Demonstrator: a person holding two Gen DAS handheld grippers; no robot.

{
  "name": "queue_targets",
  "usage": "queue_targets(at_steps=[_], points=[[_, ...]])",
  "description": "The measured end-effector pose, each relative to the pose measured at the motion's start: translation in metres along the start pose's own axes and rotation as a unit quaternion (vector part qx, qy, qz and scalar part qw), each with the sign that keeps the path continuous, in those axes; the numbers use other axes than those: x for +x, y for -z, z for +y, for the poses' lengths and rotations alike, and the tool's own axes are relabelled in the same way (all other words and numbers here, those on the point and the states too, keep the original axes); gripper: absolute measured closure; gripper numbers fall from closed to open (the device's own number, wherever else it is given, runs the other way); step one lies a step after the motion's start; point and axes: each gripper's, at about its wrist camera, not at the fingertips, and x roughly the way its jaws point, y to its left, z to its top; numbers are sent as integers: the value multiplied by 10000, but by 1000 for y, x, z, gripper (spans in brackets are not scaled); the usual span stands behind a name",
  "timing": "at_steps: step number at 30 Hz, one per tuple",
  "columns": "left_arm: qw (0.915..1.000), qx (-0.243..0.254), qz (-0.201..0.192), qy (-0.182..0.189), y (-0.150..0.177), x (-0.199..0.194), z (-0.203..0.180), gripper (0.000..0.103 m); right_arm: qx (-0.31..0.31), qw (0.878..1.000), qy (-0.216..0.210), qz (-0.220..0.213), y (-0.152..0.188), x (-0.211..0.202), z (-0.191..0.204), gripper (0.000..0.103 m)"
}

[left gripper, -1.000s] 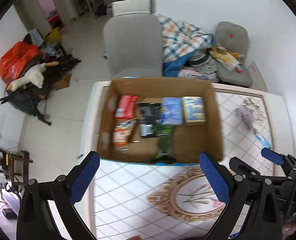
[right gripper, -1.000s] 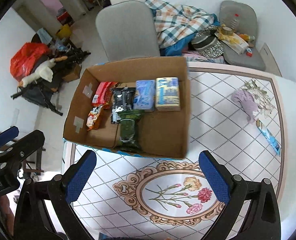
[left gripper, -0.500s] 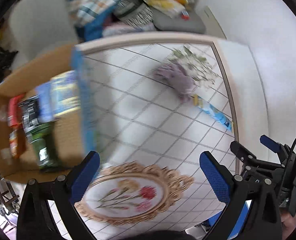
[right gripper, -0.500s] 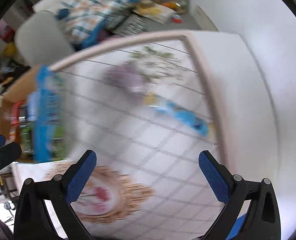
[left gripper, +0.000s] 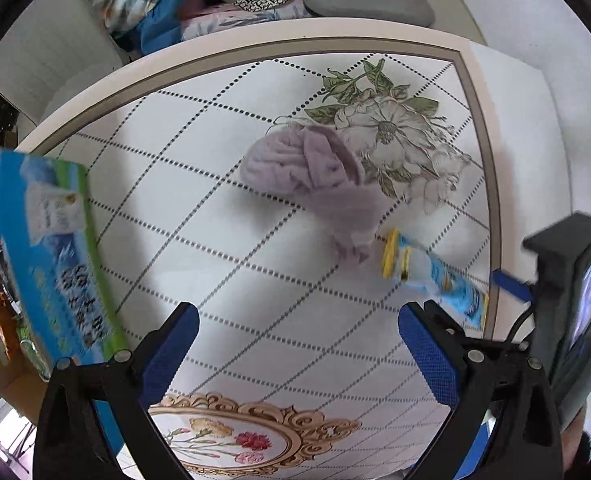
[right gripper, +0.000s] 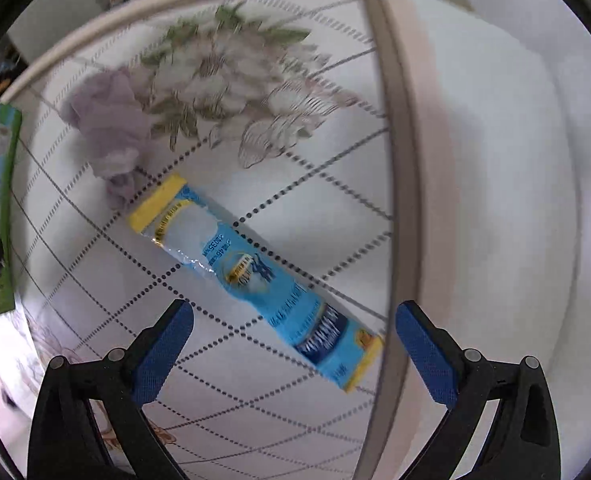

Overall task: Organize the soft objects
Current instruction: 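Move both tools to the lilac cloth and blue tube snack on the table, then grasp the lilac cloth with the left tool while the right tool grasps the blue tube snack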

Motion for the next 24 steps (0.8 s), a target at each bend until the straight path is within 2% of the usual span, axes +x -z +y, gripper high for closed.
queue_targets(at_steps=[1, 2, 4, 5, 6, 8, 12, 13, 16, 17, 21, 22, 23, 24], points=[[10000, -53, 52, 33, -5, 4, 0, 1, -16, 10000, -15, 59, -1, 6, -1, 21], [9999, -116, 100, 72, -11, 7, 1, 1, 8, 9999, -15, 102, -1, 10, -2, 41], [9995, -244, 125, 144, -21, 11, 2, 1, 232, 9996, -109, 105, 0, 14, -10, 51], [9992, -325, 128, 192, -28, 13, 4, 1, 339, 9993, -113, 84, 0, 13, -14, 59], [9989, -396, 142, 210, -33, 15, 5, 1, 571, 9981, -186, 133, 1, 13, -21, 63], [9980, -533, 189, 298, -43, 19, 7, 1, 1006, 9934, -516, 194, 2, 14, -36, 72], [9959, -744, 319, 403, -62, 32, 5, 1, 1886, 9704, -1478, 295, 6, 18, -65, 72], [9956, -771, 363, 388, -66, 37, 3, 1, 1976, 9670, -1574, 335, 5, 19, -70, 71], [9954, -741, 502, 347, -78, 49, -4, 1, 2045, 9660, -1535, 374, 1, 23, -79, 54], [9957, -701, 539, 285, -81, 52, -7, 1, 2072, 9651, -1561, 360, -1, 23, -81, 52], [9973, -477, 559, -92, -91, 64, -18, 3, 2075, 9667, -1446, 384, -11, 23, -83, 51], [9975, -404, 542, -192, -92, 66, -20, 9, 2072, 9674, -1400, 406, -16, 22, -86, 51], [9977, -287, 511, -355, -92, 68, -23, 21, 2077, 9678, -1356, 421, -18, 22, -84, 51], [9972, -205, 503, -505, -91, 70, -25, 40, 2083, 9683, -1308, 424, -19, 22, -83, 51]])
